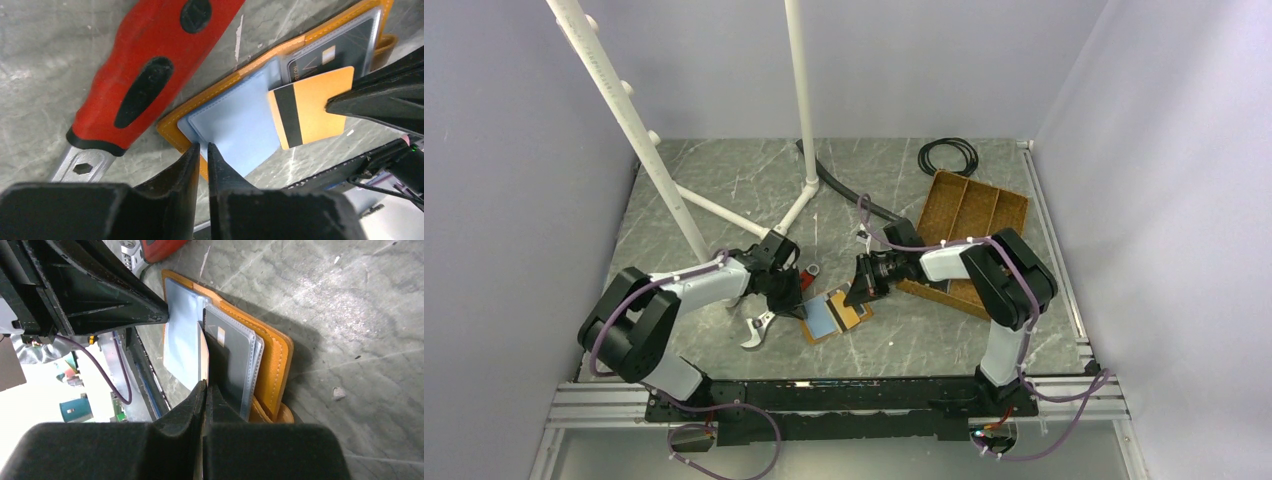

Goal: Put the credit cards into the card holder
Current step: Insert the credit card into the card holder.

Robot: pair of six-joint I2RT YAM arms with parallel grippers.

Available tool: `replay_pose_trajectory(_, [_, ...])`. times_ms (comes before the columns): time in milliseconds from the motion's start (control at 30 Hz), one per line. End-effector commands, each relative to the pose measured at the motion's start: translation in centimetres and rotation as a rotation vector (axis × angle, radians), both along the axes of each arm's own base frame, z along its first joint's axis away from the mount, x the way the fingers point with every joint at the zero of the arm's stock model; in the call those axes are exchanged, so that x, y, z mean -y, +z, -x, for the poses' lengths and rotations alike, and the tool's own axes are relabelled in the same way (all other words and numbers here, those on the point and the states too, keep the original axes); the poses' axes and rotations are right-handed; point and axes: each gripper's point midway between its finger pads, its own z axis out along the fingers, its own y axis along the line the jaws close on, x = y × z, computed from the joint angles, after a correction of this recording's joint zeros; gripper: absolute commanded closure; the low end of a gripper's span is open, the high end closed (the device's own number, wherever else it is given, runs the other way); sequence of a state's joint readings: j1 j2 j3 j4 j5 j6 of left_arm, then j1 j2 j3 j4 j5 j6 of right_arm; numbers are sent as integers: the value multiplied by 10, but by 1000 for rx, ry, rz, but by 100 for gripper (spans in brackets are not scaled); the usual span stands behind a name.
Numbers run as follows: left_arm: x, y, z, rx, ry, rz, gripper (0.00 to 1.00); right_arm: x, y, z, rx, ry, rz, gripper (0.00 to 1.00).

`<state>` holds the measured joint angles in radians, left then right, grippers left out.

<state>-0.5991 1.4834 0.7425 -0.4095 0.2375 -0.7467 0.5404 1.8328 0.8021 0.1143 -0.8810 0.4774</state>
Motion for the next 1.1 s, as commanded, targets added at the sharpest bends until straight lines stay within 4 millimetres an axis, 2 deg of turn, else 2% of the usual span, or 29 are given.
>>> replay_pose_trajectory(0, [2,-11,-4,-9,-31,-22,85,-6,-1,-8,45,25,-12,100])
replay_pose_trajectory(233, [-6,-14,-8,3,-32,-77,91,-13,3,-17,54,28,-22,100])
replay_pose_trajectory(533, [-7,-20,-7,3,-44,-83,93,-20,-2,-28,48,2,-48,100])
replay_pose_trajectory(800, [-3,-18,-10,10,-50,-65,93,-21,-3,-21,30,-18,-58,100])
replay_pose_trajectory(1033, [6,-12,-12,16,-50,-22,93,-29,-2,-9,20,-157,-45,100])
replay_pose_trajectory(1067, [6,-10,-13,18,-51,-22,93,-28,-2,-10,34,-178,-33,97])
